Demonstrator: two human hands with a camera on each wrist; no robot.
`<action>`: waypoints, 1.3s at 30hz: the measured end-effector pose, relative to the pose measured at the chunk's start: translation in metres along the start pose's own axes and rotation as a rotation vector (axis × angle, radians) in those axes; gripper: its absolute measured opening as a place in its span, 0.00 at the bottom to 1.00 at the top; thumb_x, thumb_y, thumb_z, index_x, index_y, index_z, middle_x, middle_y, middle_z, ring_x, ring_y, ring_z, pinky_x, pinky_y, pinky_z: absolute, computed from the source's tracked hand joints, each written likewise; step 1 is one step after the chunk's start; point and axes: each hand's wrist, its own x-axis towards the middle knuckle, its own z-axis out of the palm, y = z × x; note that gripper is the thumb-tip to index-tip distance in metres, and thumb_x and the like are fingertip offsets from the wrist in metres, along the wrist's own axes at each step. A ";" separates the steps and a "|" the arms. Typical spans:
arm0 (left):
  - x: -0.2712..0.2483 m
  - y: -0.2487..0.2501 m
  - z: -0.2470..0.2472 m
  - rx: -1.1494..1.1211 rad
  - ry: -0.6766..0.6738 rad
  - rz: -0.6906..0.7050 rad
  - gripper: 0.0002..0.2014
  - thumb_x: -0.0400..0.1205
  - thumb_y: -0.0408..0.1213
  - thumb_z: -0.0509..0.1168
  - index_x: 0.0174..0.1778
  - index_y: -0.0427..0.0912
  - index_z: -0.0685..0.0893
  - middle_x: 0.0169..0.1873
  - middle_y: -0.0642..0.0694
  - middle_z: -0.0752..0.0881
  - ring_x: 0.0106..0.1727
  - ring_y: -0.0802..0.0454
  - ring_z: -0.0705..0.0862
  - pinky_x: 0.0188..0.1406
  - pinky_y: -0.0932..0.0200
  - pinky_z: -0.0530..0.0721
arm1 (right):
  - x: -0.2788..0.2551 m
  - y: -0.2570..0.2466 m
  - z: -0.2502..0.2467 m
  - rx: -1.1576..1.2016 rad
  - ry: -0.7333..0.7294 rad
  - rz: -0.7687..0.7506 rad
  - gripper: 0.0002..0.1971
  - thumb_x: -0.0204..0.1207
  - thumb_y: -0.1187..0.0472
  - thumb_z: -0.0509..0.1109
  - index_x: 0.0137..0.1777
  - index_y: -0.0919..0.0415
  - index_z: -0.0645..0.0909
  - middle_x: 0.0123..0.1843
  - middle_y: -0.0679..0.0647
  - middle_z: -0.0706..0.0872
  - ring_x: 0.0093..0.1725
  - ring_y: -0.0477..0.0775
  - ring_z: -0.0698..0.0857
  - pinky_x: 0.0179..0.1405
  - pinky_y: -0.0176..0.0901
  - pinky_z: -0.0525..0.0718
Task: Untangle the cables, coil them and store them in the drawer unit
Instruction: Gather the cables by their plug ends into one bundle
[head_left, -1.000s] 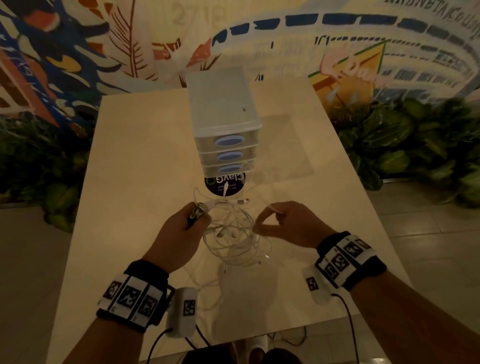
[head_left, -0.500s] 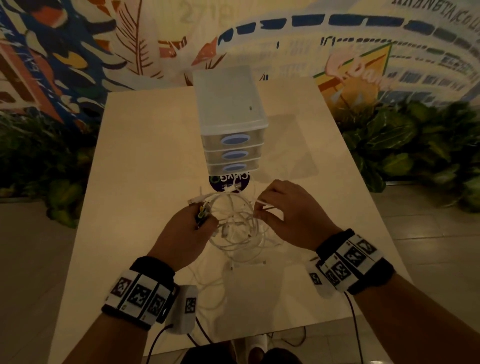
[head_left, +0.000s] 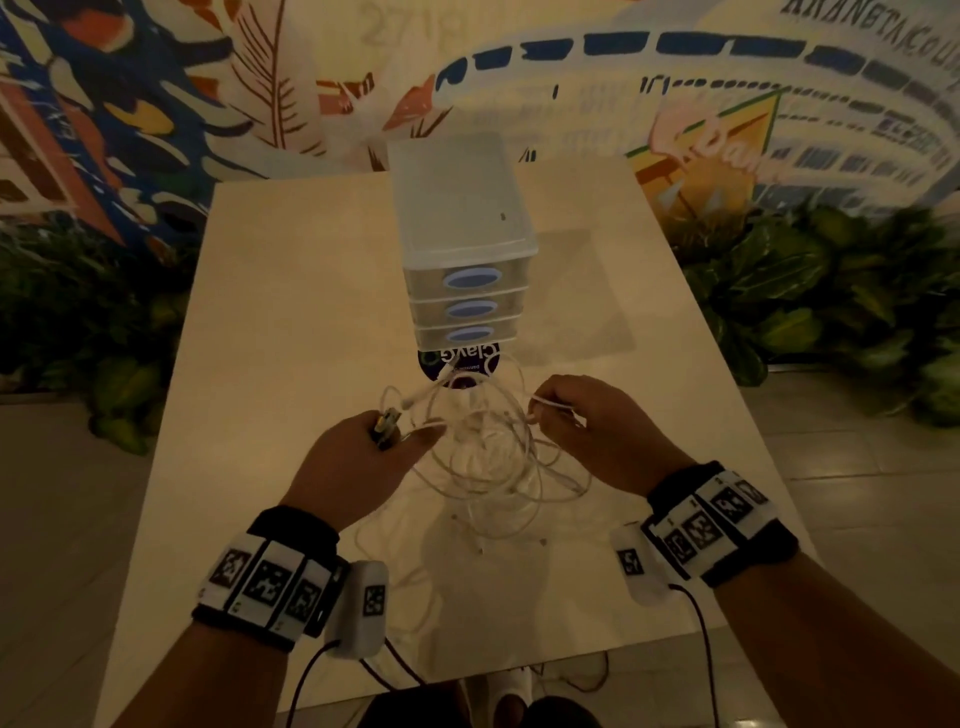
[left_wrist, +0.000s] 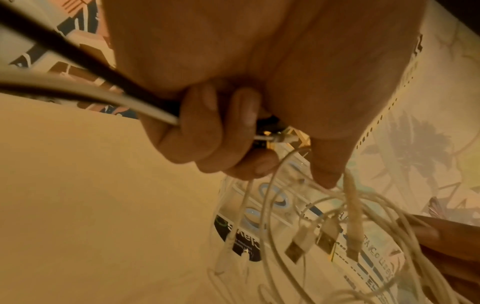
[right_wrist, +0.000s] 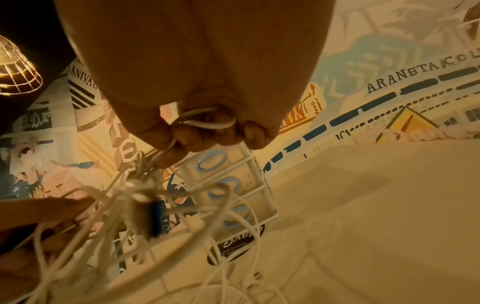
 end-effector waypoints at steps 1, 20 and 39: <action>0.000 -0.001 -0.002 0.019 -0.033 -0.011 0.33 0.75 0.71 0.64 0.29 0.44 0.62 0.21 0.51 0.62 0.26 0.49 0.66 0.32 0.53 0.68 | 0.001 0.000 -0.002 0.003 -0.004 0.015 0.06 0.85 0.55 0.69 0.46 0.47 0.82 0.40 0.42 0.84 0.44 0.42 0.81 0.41 0.36 0.73; -0.014 0.037 0.026 -0.082 -0.057 0.240 0.26 0.85 0.60 0.61 0.28 0.46 0.67 0.20 0.49 0.67 0.25 0.52 0.67 0.31 0.55 0.66 | -0.001 -0.011 -0.006 0.033 0.002 -0.126 0.06 0.81 0.49 0.74 0.50 0.49 0.88 0.45 0.45 0.87 0.45 0.47 0.83 0.46 0.45 0.82; -0.008 0.035 0.038 -0.274 -0.009 0.173 0.18 0.78 0.42 0.66 0.29 0.46 0.63 0.23 0.50 0.63 0.27 0.53 0.60 0.31 0.54 0.59 | -0.011 0.008 -0.005 0.173 0.121 -0.072 0.06 0.84 0.62 0.72 0.49 0.49 0.86 0.48 0.40 0.88 0.51 0.48 0.84 0.52 0.42 0.78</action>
